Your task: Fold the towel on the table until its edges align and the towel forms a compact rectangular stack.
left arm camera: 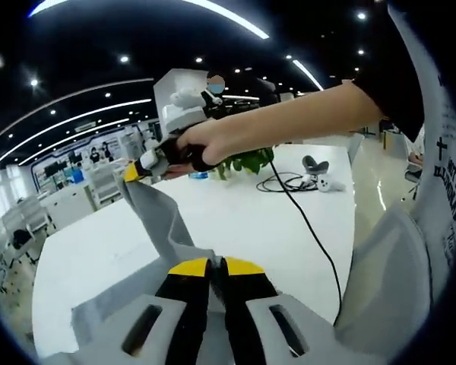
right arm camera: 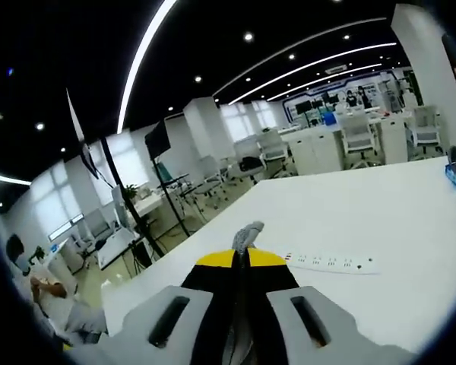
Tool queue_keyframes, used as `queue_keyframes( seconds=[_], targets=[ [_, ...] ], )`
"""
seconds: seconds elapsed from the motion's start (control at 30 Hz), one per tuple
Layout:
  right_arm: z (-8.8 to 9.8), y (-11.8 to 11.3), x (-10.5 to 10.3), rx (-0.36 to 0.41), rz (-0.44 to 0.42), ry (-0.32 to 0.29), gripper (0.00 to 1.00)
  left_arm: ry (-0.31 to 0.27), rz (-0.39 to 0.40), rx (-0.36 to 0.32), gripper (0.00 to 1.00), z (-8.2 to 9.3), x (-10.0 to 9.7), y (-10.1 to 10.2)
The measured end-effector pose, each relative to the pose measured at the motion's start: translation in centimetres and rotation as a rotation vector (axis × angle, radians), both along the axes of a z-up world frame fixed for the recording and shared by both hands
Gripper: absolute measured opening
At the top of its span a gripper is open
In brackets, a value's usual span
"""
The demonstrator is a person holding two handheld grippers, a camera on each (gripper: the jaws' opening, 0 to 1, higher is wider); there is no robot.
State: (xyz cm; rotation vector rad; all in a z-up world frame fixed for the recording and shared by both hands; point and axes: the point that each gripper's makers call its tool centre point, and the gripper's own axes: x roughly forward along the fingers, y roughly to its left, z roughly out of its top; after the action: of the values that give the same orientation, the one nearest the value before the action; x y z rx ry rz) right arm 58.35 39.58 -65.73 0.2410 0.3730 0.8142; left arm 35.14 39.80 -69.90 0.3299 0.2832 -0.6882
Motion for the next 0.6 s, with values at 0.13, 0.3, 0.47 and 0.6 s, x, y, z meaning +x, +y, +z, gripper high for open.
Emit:
queue_keyframes(
  seconds=[0.13,0.3,0.47,0.6],
  targets=[
    [0.1,1.2,-0.1,-0.007,0.024,-0.003,0.01,0.003,0.044,-0.008,0.06,0.0,-0.2,1.7],
    [0.4,2.9,-0.2,0.004,0.044,-0.005,0.01,-0.008,0.111,-0.01,0.06,0.4,-0.5,4.1],
    [0.6,4.8,-0.6,0.016,0.072,-0.004,0.01,-0.017,0.172,-0.014,0.06,0.6,-0.6,6.2],
    [0.8,6.1,-0.7,0.019,0.088,-0.007,0.01,-0.038,0.213,-0.021,0.06,0.8,-0.7,7.6]
  ],
)
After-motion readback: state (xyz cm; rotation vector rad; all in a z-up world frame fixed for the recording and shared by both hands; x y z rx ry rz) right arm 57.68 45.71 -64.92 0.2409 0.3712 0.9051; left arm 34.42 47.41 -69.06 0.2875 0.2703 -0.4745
